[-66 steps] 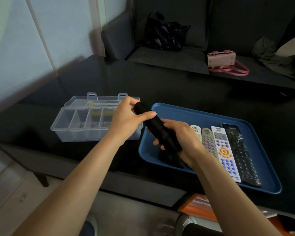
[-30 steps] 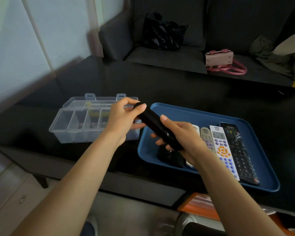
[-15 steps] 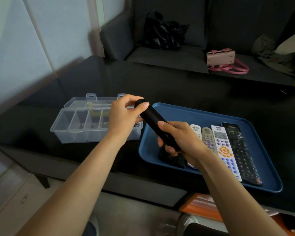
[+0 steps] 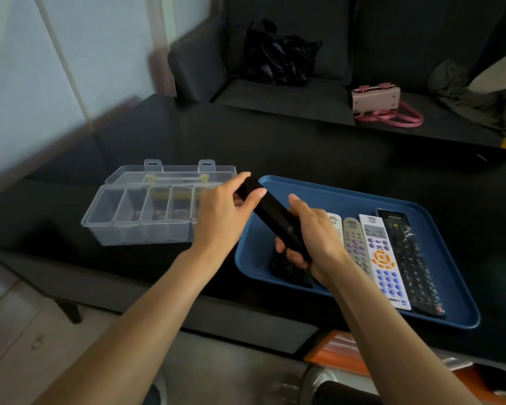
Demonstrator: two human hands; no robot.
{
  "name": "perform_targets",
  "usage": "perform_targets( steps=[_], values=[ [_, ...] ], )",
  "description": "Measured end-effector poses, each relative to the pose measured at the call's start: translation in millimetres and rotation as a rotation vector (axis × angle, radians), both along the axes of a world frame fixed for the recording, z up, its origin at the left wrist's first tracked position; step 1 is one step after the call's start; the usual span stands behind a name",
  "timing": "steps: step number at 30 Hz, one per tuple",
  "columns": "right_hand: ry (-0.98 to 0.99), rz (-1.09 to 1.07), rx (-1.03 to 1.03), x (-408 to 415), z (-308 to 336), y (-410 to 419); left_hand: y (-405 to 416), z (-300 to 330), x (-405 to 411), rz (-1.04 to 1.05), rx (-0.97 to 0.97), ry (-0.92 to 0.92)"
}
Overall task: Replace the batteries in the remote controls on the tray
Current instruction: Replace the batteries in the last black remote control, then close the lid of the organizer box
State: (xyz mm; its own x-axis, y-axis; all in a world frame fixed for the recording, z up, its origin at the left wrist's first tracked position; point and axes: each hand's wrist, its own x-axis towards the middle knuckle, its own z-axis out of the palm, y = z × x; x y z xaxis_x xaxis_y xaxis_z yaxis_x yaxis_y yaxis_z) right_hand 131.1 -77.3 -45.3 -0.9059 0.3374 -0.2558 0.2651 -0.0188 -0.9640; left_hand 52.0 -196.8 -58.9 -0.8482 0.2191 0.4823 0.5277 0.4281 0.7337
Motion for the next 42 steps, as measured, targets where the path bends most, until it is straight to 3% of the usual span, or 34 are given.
perform_targets(
  steps=[7,12,15,17,19,22,25,31,42],
  values=[
    [0.031,0.011,-0.037,0.3,0.9,-2.6,0.6,-0.6,-3.5,-0.052,-0.033,-0.016],
    [0.064,0.164,-0.285,0.6,7.6,-1.9,-1.6,1.8,-11.4,-0.084,-0.054,-0.048],
    [0.086,0.194,-0.286,1.7,9.8,-7.4,-6.3,1.8,-15.2,-0.099,-0.090,-0.064],
    [0.064,0.092,-0.173,-4.4,6.9,-11.6,-12.3,-0.6,-18.7,-0.075,-0.190,-0.052],
    [0.000,0.006,0.139,-12.9,3.0,-15.3,-20.5,-3.9,-22.4,-0.063,-0.342,0.000],
    [-0.105,0.020,0.643,-22.1,-1.1,-28.5,-32.8,-5.5,-26.3,-0.092,-0.596,0.051],
    [-0.237,0.057,0.865,-30.5,-11.6,-46.1,-41.9,-5.1,-29.2,-0.069,-0.828,0.057],
    [-0.389,0.115,1.170,-37.3,-28.9,-66.2,-47.7,-2.1,-37.4,-0.125,-0.948,-0.050],
    [-0.435,0.088,1.398,-36.3,-41.0,-57.6,-52.3,-1.7,-43.8,-0.125,-0.921,-0.053]
  ],
)
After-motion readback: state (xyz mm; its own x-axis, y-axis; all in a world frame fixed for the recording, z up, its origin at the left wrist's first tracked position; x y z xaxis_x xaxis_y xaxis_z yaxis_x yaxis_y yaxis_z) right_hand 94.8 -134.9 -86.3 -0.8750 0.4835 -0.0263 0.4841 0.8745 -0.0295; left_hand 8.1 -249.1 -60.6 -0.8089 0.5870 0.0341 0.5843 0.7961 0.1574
